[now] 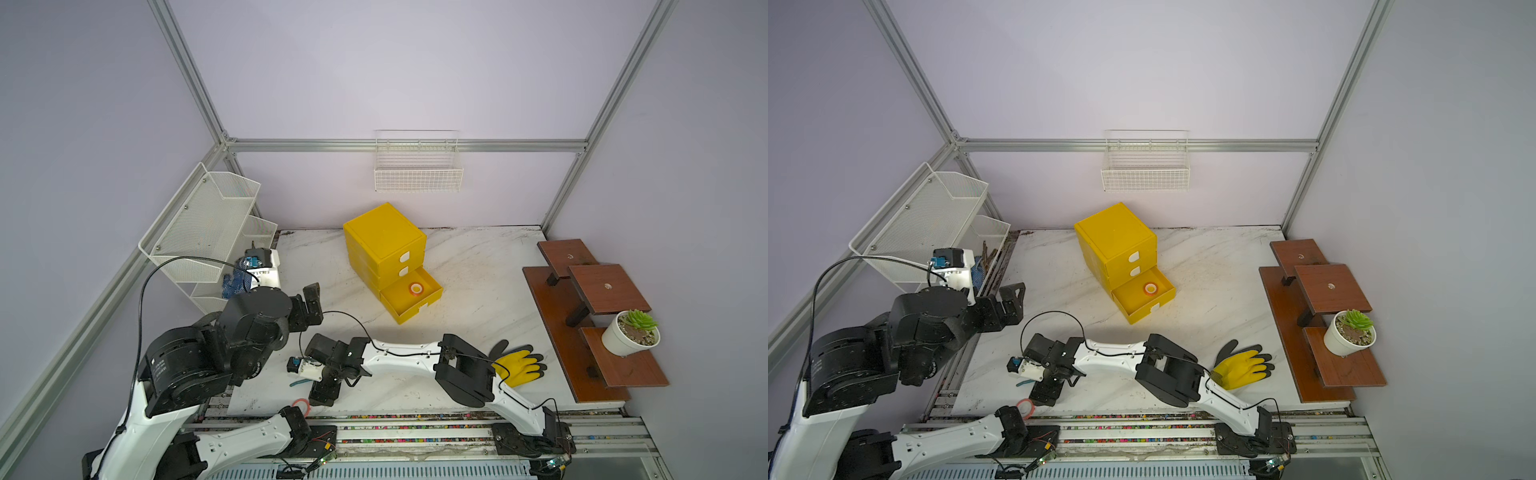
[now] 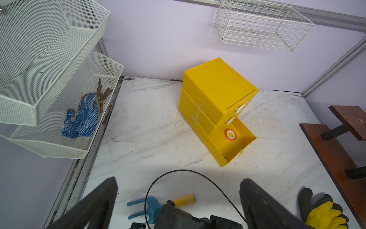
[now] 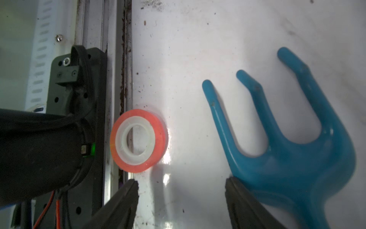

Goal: Place the transparent tape into the drawer according to color
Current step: Move the tape to the center of the board.

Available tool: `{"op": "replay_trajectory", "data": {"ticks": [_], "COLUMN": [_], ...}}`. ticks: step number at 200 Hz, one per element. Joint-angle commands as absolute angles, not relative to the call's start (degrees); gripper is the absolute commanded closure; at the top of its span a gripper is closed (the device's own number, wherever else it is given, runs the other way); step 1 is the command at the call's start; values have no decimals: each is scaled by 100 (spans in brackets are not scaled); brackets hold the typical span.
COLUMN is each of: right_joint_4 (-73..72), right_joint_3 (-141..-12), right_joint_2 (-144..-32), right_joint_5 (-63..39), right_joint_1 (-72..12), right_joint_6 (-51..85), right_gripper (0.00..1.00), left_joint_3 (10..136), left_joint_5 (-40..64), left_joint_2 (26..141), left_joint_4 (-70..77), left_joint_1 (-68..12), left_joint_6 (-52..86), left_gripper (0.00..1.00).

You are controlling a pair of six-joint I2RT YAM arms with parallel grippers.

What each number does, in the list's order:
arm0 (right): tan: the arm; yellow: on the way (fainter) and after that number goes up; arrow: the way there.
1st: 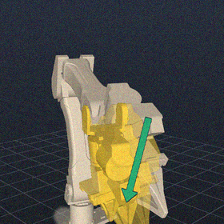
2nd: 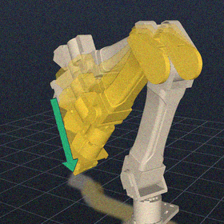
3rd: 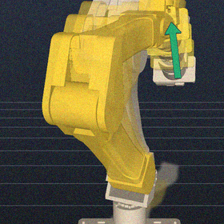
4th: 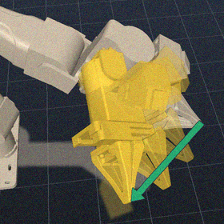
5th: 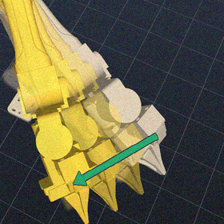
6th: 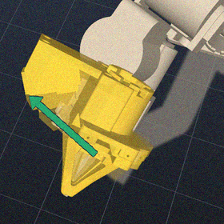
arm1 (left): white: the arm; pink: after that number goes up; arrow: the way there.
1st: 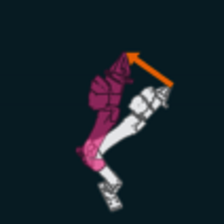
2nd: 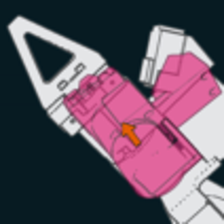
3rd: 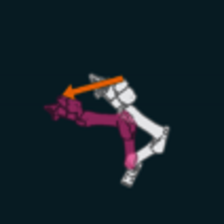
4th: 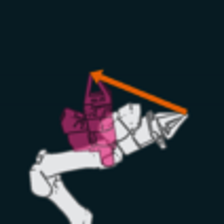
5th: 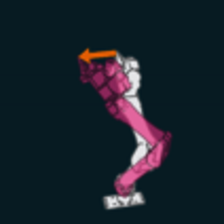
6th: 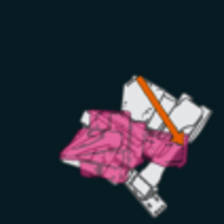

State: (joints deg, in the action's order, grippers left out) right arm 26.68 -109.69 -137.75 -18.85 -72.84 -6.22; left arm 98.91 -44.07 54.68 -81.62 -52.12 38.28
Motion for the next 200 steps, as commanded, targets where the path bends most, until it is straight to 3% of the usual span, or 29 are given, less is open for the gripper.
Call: {"op": "replay_trajectory", "data": {"ticks": [1,73,137,187,190,200], "right_joint_4": [2147,1723,2413,3058,3051,2973], "right_joint_3": [-10831,-10808,-11290,-10887,-10800,-10405], "right_joint_2": [-13675,-13831,-14275,-14092,-14044,-13848], "right_joint_5": [-1745,-1802,-1235,163,210,406], "right_joint_1": [-7382,-7416,-7594,-7554,-7539,-7498], "right_joint_6": [-552,-548,-906,-433,-412,-268], "right_gripper": [25,24,24,33,37,40], "left_joint_3": [10048,9915,9830,9641,9627,9590], "left_joint_5": [-4562,-4658,-4744,-4726,-4728,-4715], "left_joint_2": [5406,5440,5458,5484,5484,5498], "left_joint_4": [-8240,-8319,-8314,-8153,-8133,-8075], "left_joint_1": [-5166,-5169,-5168,-5175,-5170,-5168], "left_joint_6": [3746,3728,3727,3652,3637,3607], "left_gripper": [0,0,0,0,0,0]}}
